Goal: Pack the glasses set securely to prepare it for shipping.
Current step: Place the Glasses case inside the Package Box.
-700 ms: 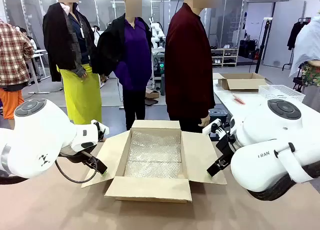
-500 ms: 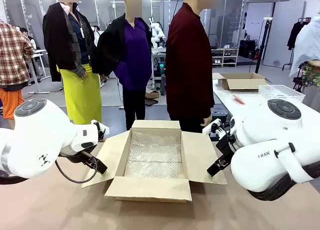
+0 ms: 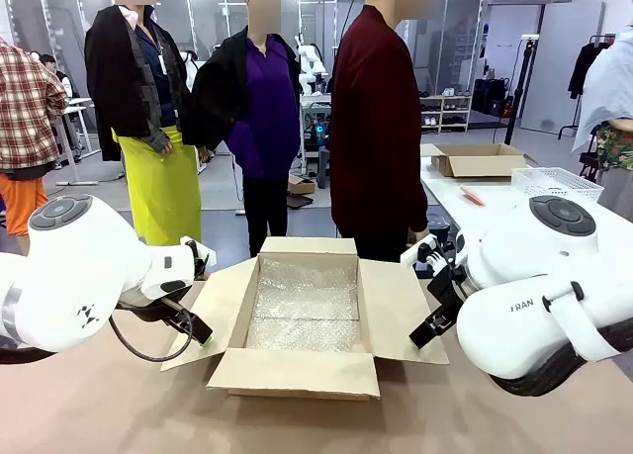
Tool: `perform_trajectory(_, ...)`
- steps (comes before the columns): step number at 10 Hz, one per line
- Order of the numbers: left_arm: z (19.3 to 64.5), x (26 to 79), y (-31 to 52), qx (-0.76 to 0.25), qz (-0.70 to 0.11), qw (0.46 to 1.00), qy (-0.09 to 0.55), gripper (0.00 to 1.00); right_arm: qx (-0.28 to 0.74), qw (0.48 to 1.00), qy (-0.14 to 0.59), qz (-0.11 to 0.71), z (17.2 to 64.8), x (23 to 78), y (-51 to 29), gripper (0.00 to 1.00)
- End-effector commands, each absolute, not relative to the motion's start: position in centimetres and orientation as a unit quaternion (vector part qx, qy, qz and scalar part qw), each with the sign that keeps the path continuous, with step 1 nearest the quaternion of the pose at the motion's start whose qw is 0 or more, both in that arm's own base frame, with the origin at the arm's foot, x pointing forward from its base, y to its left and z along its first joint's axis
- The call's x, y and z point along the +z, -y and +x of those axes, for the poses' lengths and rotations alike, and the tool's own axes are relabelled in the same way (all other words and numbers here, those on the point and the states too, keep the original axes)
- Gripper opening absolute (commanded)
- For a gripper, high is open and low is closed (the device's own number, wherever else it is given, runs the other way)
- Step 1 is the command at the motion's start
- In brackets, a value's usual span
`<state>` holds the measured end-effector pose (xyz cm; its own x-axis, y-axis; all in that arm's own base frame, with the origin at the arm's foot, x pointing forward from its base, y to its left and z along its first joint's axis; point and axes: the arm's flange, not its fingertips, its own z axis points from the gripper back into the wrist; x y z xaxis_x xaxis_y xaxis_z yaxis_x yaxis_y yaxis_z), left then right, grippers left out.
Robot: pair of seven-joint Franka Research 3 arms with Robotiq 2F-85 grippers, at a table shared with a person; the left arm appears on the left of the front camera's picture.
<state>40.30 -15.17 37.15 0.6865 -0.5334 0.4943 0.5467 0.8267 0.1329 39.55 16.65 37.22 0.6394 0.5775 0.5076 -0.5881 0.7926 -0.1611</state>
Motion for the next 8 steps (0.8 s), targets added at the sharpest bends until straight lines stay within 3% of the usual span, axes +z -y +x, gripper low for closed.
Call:
perform_trajectory(1, 40.3, 37.2, 15.1, -0.294, -0.013, 0.918, 0.265, 1.00, 0.321, 0.906, 0.277, 0.010, 39.5, 37.2, -16.7, 1.00)
perform_trajectory(3, 40.3, 37.2, 15.2, -0.294, -0.013, 0.918, 0.265, 1.00, 0.322, 0.905, 0.277, 0.009, 39.6, 37.2, -16.6, 1.00)
perform_trajectory(7, 40.3, 40.8, 14.5, -0.309, -0.051, 0.927, 0.208, 1.00, 0.270, 0.924, 0.270, 0.000, 40.9, 42.8, -14.4, 1.00)
perform_trajectory(8, 40.4, 39.1, 15.7, -0.288, -0.029, 0.924, 0.248, 1.00, 0.254, 0.930, 0.265, -0.008, 41.2, 43.6, -13.0, 1.00)
